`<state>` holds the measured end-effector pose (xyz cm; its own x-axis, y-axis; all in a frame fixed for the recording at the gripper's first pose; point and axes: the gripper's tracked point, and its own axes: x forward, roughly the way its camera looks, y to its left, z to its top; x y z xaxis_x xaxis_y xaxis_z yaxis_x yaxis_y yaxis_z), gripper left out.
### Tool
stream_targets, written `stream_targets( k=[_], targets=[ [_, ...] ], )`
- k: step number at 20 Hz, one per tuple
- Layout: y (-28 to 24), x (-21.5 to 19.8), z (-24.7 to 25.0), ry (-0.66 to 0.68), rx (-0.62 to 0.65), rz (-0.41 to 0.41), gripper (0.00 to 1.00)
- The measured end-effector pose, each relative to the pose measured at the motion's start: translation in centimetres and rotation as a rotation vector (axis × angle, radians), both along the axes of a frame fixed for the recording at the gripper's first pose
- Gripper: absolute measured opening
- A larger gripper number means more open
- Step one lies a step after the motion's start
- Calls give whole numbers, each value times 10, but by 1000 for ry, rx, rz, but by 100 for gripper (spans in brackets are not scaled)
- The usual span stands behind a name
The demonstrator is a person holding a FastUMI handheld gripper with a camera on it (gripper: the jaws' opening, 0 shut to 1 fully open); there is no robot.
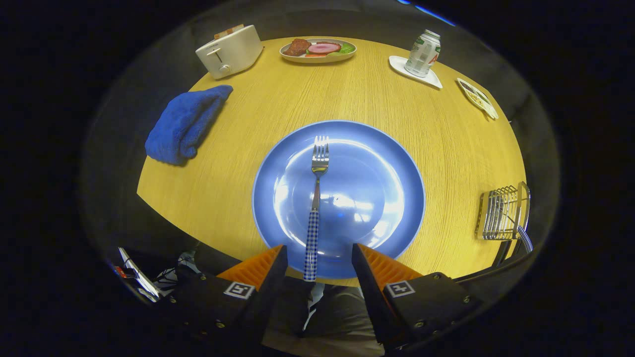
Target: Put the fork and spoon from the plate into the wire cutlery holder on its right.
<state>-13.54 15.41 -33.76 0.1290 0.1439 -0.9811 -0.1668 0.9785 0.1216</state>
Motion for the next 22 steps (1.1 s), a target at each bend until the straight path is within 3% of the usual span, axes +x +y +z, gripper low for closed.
stream_targets(
  k=[1,3,5,10,11,22],
  targets=[
    [-2,-2,-2,22,-16,3,76],
    [2,-4,-5,48,-11,27,76],
    [4,-6,-8,67,-14,37,22],
    [0,-2,-4,92,-15,65,22],
    [1,-6,-19,104,-19,77,5],
    [-51,-7,39,132,-57,226,5]
  ],
)
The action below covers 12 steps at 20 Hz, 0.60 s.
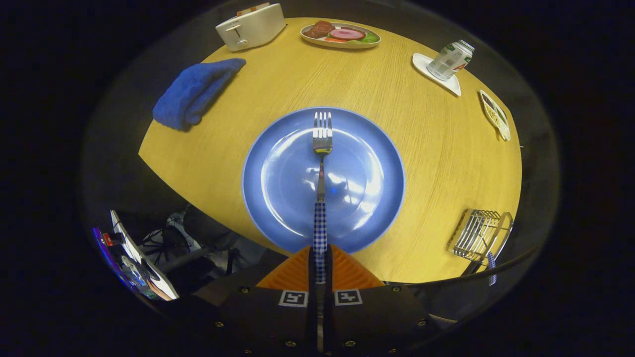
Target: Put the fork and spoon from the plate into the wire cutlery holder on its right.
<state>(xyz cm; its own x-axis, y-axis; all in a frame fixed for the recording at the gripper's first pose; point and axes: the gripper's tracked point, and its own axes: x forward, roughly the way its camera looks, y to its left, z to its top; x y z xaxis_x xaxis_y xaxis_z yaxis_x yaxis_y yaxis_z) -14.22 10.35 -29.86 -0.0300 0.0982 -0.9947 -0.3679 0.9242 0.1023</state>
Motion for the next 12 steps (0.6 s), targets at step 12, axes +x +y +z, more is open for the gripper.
stream_targets(
  k=[12],
  targets=[
    [-71,-19,51,0,-36,-9,5]
  ],
)
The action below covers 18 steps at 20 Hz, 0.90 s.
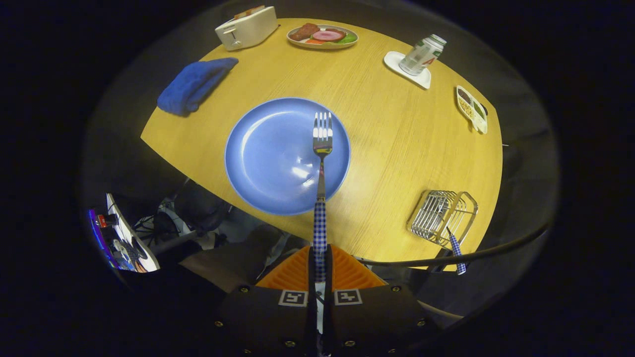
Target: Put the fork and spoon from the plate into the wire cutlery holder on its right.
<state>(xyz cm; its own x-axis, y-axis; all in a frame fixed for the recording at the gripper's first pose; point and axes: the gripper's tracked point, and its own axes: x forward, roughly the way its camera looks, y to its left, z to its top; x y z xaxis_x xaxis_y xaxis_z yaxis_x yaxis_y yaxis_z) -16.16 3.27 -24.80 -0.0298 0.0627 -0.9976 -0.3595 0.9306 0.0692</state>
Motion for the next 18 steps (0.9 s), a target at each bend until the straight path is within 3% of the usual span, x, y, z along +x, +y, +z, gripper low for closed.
stream_targets(
  k=[11,18],
  targets=[
    [-96,-52,61,10,-14,-156,5],
    [-175,-85,82,100,-100,-182,5]
  ],
)
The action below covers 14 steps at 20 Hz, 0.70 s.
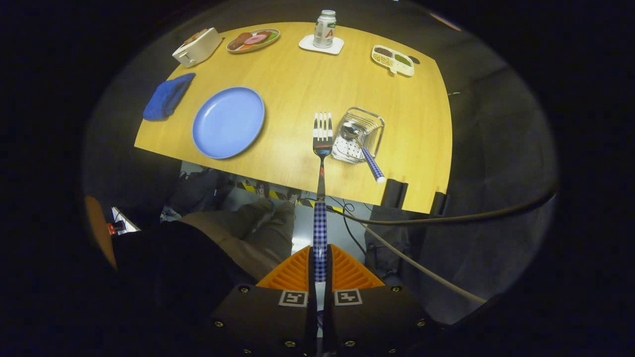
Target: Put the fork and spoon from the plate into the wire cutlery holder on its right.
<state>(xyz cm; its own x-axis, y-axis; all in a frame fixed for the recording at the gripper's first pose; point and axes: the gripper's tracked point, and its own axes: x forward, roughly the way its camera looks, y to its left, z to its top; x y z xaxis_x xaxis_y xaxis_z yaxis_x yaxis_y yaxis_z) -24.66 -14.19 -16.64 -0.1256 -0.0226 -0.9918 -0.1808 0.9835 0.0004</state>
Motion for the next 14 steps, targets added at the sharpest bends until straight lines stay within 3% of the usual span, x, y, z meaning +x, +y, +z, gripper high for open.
stream_targets(
  k=[7,14],
  targets=[
    [-67,2,14,82,-78,87,5],
    [-109,37,-1,174,-124,253,5]
  ],
)
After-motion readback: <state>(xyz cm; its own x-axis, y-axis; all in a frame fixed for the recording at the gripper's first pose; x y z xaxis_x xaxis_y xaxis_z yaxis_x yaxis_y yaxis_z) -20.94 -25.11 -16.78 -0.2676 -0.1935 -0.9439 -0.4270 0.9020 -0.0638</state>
